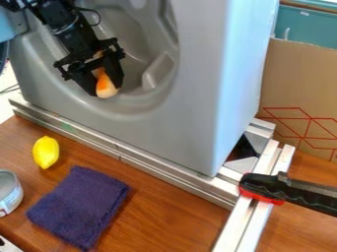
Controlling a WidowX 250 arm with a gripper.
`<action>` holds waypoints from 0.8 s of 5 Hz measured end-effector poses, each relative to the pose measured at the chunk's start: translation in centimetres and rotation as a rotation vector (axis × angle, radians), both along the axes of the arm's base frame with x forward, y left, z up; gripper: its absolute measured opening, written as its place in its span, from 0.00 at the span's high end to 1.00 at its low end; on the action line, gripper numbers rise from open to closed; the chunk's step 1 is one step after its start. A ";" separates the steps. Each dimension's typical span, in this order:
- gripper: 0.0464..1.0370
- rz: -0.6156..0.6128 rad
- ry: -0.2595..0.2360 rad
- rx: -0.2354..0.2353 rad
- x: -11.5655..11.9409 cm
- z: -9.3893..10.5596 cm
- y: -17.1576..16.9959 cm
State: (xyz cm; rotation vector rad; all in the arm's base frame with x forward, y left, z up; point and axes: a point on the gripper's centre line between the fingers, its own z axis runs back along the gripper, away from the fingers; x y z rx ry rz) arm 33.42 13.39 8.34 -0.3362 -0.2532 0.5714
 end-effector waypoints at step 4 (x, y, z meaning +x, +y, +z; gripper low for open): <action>0.06 0.016 0.031 0.043 -0.2 -0.3 1.1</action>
